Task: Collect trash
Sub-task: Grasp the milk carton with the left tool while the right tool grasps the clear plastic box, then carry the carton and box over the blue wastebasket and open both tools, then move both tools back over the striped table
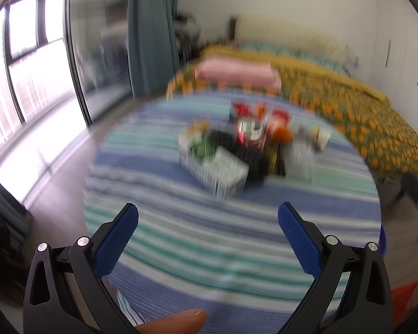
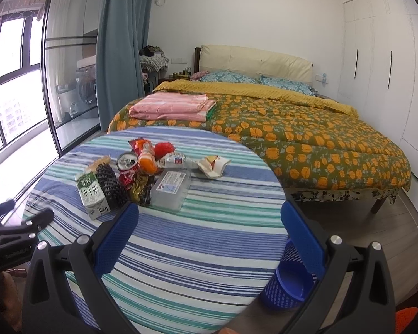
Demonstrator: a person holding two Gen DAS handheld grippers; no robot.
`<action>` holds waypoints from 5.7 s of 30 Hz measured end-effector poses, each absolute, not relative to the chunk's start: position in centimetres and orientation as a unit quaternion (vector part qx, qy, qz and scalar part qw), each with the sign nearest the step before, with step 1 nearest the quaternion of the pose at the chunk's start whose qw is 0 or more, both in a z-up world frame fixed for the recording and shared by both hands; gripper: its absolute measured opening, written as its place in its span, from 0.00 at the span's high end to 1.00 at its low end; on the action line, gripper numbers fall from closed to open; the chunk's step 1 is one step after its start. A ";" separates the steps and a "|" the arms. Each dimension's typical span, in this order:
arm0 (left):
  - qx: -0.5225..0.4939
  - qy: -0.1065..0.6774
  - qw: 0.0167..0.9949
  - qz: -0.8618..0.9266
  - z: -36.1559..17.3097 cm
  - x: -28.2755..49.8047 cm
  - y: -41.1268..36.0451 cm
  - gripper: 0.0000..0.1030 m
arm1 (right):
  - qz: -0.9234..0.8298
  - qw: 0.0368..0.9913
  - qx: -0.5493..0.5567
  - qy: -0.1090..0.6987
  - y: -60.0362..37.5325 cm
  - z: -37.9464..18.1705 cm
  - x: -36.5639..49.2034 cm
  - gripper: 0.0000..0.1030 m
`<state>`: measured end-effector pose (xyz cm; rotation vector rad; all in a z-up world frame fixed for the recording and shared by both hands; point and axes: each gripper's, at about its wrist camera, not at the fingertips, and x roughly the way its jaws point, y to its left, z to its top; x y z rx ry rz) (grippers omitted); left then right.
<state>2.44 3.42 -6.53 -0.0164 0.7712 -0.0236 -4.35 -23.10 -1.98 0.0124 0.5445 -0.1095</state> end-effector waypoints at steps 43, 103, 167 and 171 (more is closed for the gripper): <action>-0.020 0.456 0.887 0.071 -14.6 10.6 10.3 0.04 | 0.086 0.872 0.065 0.477 -21.7 -10.9 15.9 0.35; 0.105 0.502 0.758 -0.402 -15.6 7.8 -42.8 0.49 | -0.118 0.848 0.219 0.468 -61.9 -15.8 1.1 0.39; 0.080 0.356 0.920 -0.144 -3.2 4.2 -15.4 0.05 | -0.055 0.947 0.028 0.314 -34.6 -9.3 1.3 0.04; 0.074 0.371 0.915 -0.142 -4.2 4.9 -14.5 0.05 | -0.052 0.948 0.011 0.313 -33.9 -9.4 1.5 0.04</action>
